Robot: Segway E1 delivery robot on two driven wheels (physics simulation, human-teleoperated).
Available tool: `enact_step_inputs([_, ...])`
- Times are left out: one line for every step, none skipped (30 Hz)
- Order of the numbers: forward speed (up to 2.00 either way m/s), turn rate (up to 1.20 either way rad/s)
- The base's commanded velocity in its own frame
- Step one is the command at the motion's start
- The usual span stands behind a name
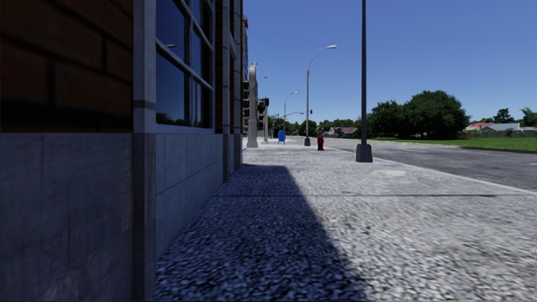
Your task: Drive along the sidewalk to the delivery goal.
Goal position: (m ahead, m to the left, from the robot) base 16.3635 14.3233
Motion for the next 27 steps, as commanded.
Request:
enact_step_inputs([2.0,0.0])
enact_step_inputs([2.0,0.0])
enact_step_inputs([2.0,0.0])
enact_step_inputs([2.0,0.0])
enact_step_inputs([2.0,0.0])
enact_step_inputs([2.0,0.0])
enact_step_inputs([2.0,0.0])
enact_step_inputs([2.0,0.0])
enact_step_inputs([2.0,0.0])
enact_step_inputs([2.0,0.0])
enact_step_inputs([2.0,0.0])
enact_step_inputs([2.0,0.0])
enact_step_inputs([2.0,0.0])
enact_step_inputs([2.0,0.0])
enact_step_inputs([2.0,0.0])
enact_step_inputs([2.0,0.0])
enact_step_inputs([2.0,0.0])
enact_step_inputs([2.0,0.0])
enact_step_inputs([2.0,0.0])
enact_step_inputs([2.0,0.0])
enact_step_inputs([2.0,0.0])
enact_step_inputs([2.0,0.0])
enact_step_inputs([2.0,0.0])
enact_step_inputs([2.0,0.0])
enact_step_inputs([2.0,0.0])
enact_step_inputs([2.0,0.0])
enact_step_inputs([2.0,0.0])
